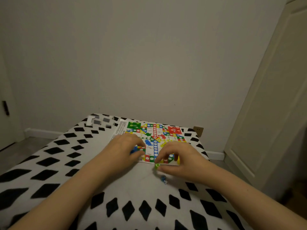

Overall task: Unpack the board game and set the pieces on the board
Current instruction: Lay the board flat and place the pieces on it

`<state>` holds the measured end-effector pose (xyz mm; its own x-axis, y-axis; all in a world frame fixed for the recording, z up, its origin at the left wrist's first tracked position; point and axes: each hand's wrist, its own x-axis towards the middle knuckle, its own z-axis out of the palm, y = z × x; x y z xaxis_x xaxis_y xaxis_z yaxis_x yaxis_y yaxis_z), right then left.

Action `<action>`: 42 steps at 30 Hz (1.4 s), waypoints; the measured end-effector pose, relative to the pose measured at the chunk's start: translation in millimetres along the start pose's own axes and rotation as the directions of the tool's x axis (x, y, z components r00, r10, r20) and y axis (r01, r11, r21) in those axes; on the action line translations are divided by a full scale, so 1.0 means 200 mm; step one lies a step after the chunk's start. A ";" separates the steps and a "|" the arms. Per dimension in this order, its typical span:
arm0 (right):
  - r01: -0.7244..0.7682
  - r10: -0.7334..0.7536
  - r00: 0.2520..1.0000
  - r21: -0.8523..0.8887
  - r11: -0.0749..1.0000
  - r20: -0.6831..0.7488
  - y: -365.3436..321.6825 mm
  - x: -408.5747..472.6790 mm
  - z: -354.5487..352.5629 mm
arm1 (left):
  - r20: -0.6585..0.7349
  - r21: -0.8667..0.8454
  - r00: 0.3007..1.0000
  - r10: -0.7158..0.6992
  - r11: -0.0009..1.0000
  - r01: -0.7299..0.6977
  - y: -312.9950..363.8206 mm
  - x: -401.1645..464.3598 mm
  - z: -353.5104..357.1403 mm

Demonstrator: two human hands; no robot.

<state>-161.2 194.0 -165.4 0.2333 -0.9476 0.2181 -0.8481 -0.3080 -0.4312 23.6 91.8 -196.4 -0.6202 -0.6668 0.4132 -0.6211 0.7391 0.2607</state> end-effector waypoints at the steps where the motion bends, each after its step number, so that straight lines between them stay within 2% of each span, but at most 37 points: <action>1: -0.005 0.005 1.000 -0.005 1.000 -0.027 0.00 0.03 0.00 | 0.004 -0.009 0.999 -0.032 0.999 0.032 -0.03 0.01 -0.01; 5: -0.098 0.100 0.991 0.034 0.995 -0.086 0.00 0.21 0.00 | 0.046 -0.075 0.985 -0.165 0.983 0.168 -0.14 0.08 -0.04; 8: -0.159 0.170 0.979 0.099 0.982 -0.113 0.03 0.37 0.03 | 0.109 -0.060 0.960 -0.257 0.962 0.265 -0.21 0.12 -0.04; 11: -0.228 0.251 0.960 0.176 0.958 -0.123 0.08 0.54 0.06 | 0.157 -0.061 0.943 -0.293 0.950 0.306 -0.24 0.17 -0.05; 15: -0.319 0.347 0.930 0.205 0.925 -0.119 0.15 0.73 0.12 | 0.152 -0.032 0.939 -0.308 0.948 0.317 -0.29 0.24 -0.06; 24: -0.388 0.395 0.903 0.075 0.919 -0.171 0.27 0.98 0.22 | 0.253 -0.060 0.933 -0.257 0.958 0.280 -0.40 0.25 -0.02; 31: -0.402 0.393 0.901 -0.011 0.916 -0.185 0.30 1.04 0.27 | 0.283 -0.079 0.925 -0.255 0.955 0.288 -0.41 0.26 -0.01; 42: -0.400 0.398 0.894 0.033 0.916 -0.204 0.30 1.03 0.29 | 0.312 -0.049 0.915 -0.255 0.958 0.284 -0.39 0.26 -0.01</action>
<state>-137.1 -25.7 -197.3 -0.2259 -0.9530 0.2018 -0.8543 0.0943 -0.5111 41.1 -1.1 -194.0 -0.5583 -0.8287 0.0396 -0.7475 0.5231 0.4093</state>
